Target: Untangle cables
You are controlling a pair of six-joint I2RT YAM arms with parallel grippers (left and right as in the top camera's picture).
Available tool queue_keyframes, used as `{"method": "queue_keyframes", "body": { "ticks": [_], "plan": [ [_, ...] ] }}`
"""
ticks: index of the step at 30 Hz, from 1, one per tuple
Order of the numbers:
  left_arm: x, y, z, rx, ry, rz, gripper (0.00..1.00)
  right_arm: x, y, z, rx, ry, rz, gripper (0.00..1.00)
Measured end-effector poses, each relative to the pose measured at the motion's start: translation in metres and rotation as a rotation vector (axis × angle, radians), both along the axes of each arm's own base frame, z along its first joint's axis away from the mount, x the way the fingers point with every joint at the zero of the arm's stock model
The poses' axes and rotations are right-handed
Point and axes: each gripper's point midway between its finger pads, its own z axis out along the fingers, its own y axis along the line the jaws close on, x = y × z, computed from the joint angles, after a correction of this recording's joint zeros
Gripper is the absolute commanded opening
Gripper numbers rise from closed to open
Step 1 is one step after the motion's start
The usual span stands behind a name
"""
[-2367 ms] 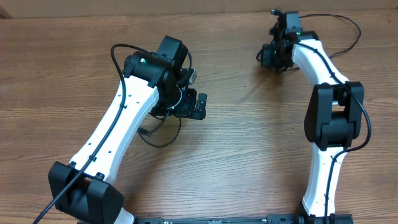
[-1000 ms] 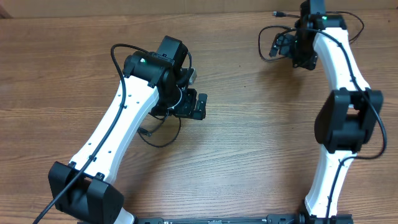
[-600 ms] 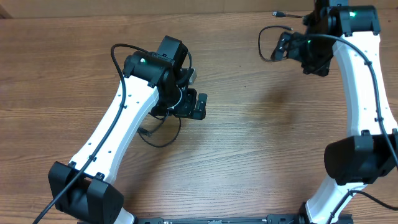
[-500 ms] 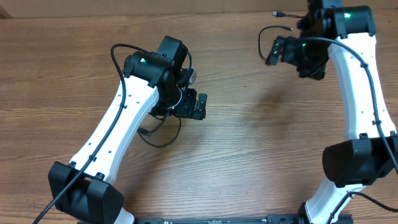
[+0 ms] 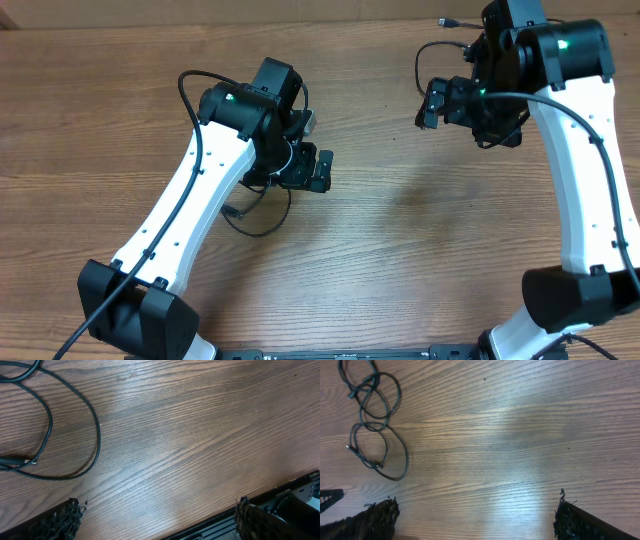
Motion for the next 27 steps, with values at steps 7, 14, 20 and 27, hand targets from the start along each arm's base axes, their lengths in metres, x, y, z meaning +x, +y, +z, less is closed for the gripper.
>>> {"method": "queue_keyframes", "body": {
  "ticks": [7,14,20,27],
  "plan": [
    [0.0,0.0,0.0,0.0,0.0,0.0,1.0,-0.009,0.001,0.018,0.008,-0.055,0.008,1.0],
    [0.0,0.0,0.0,0.0,0.0,0.0,0.99,-0.024,0.02,0.034,0.018,-0.105,0.072,1.0],
    [0.0,0.0,0.0,0.0,0.0,0.0,1.0,-0.045,0.048,0.018,-0.003,-0.056,0.176,1.0],
    [0.0,0.0,0.0,0.0,0.0,0.0,1.0,-0.035,0.054,-0.009,-0.03,-0.049,0.189,1.0]
  ]
}}
